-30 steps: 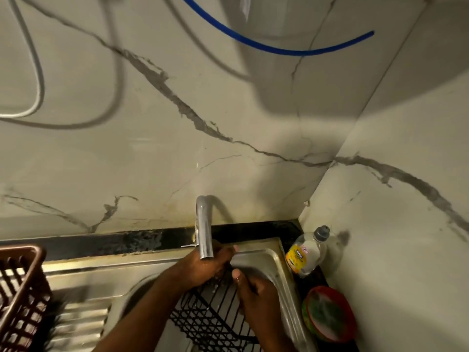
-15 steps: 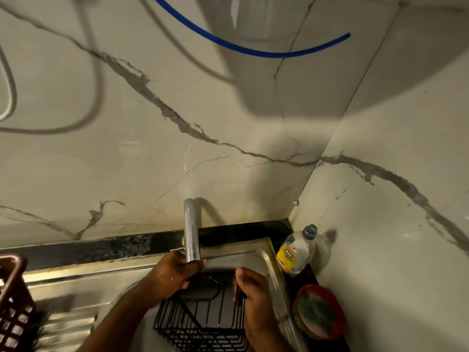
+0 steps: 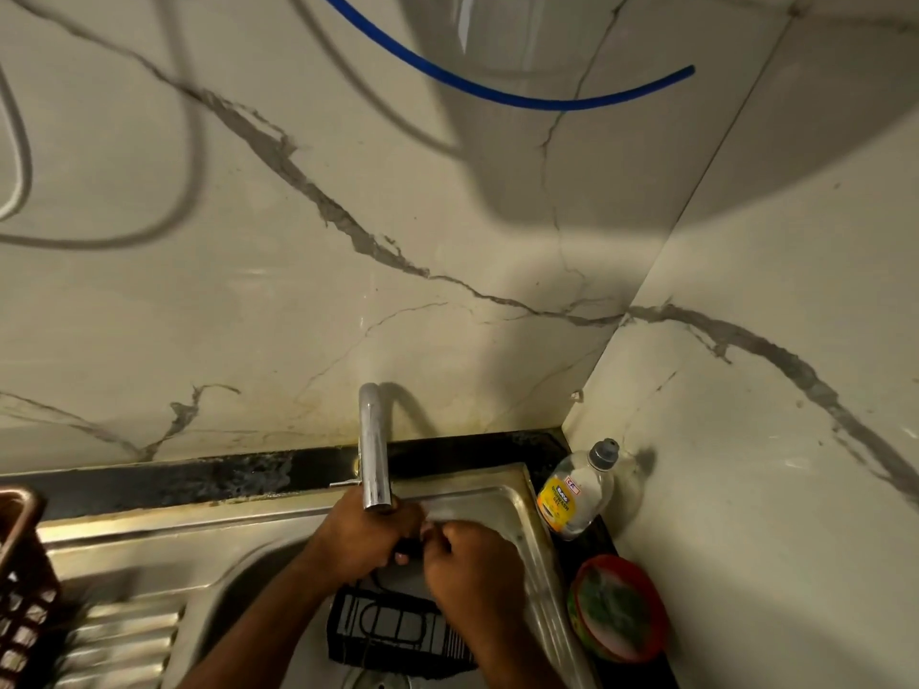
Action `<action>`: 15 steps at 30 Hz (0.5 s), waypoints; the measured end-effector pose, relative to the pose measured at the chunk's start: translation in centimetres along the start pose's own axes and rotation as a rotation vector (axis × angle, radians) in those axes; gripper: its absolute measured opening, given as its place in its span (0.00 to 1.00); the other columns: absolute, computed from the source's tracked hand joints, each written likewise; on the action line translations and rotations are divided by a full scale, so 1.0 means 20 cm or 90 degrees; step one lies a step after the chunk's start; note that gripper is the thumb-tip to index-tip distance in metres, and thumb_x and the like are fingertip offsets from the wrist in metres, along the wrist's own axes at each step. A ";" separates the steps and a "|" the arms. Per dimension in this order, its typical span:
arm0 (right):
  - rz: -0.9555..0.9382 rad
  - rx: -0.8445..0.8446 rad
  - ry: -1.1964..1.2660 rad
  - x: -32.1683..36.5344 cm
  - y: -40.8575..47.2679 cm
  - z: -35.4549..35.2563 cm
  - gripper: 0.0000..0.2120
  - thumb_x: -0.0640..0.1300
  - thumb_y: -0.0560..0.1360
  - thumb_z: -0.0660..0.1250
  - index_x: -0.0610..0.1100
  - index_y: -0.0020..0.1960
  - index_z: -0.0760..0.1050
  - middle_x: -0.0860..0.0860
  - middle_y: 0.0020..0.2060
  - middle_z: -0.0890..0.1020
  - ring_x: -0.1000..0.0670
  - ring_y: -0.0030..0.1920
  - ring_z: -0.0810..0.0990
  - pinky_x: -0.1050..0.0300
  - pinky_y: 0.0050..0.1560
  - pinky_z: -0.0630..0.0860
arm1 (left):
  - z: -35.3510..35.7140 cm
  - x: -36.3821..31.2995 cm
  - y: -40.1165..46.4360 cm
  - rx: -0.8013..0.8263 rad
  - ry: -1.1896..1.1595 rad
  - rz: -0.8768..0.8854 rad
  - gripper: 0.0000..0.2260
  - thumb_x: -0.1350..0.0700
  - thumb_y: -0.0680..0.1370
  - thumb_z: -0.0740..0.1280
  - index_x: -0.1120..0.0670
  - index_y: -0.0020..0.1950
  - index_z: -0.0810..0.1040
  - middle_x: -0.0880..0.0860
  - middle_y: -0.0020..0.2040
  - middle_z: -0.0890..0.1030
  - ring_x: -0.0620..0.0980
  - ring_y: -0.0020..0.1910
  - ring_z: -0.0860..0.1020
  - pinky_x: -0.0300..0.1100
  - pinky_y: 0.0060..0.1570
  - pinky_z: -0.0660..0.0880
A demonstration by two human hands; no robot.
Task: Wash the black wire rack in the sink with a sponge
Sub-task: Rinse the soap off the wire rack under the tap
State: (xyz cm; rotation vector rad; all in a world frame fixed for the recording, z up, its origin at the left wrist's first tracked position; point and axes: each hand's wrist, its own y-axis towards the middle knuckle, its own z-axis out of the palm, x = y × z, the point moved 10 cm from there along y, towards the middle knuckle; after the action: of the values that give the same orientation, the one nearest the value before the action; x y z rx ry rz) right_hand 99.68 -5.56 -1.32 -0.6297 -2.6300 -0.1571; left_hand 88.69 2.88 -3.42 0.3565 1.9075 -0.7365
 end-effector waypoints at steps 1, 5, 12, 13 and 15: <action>0.025 0.003 -0.004 -0.04 0.00 -0.01 0.21 0.60 0.80 0.55 0.47 0.43 0.79 0.50 0.36 0.80 0.54 0.36 0.75 0.62 0.34 0.66 | -0.01 0.02 -0.01 -0.009 -0.092 -0.013 0.10 0.54 0.81 0.70 0.59 0.43 0.80 0.56 0.30 0.82 0.50 0.28 0.79 0.42 0.31 0.77; 0.112 0.015 0.132 -0.16 0.04 -0.05 0.23 0.60 0.81 0.58 0.47 0.35 0.76 0.51 0.31 0.80 0.54 0.33 0.78 0.58 0.35 0.70 | -0.09 0.17 -0.05 -0.120 -0.244 -0.088 0.09 0.56 0.83 0.65 0.61 0.45 0.76 0.54 0.28 0.77 0.51 0.26 0.73 0.45 0.30 0.70; 0.132 -0.035 0.134 -0.13 0.04 -0.13 0.25 0.60 0.82 0.55 0.49 0.31 0.68 0.53 0.26 0.72 0.55 0.28 0.70 0.58 0.33 0.65 | -0.15 0.26 0.00 -0.197 -0.205 -0.160 0.08 0.56 0.83 0.65 0.57 0.59 0.71 0.59 0.48 0.78 0.53 0.42 0.77 0.45 0.37 0.72; 0.131 -0.026 0.136 -0.12 0.05 -0.12 0.24 0.59 0.83 0.54 0.50 0.31 0.67 0.53 0.26 0.70 0.56 0.28 0.68 0.60 0.32 0.64 | -0.16 0.24 0.01 -0.188 -0.195 -0.143 0.08 0.57 0.83 0.64 0.57 0.60 0.71 0.58 0.46 0.77 0.52 0.41 0.76 0.44 0.36 0.72; 0.133 0.010 0.102 -0.09 0.06 -0.10 0.24 0.59 0.83 0.54 0.50 0.31 0.66 0.52 0.27 0.70 0.56 0.29 0.68 0.62 0.31 0.62 | -0.13 0.15 0.03 -0.153 -0.216 -0.090 0.07 0.57 0.84 0.64 0.57 0.60 0.72 0.57 0.39 0.77 0.50 0.33 0.76 0.41 0.29 0.71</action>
State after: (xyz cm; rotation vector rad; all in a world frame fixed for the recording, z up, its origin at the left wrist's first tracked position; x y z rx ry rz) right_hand 102.43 -5.70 -0.33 -0.8442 -2.3935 -0.1180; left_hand 85.88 4.74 -5.45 -0.0533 1.6838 -0.6074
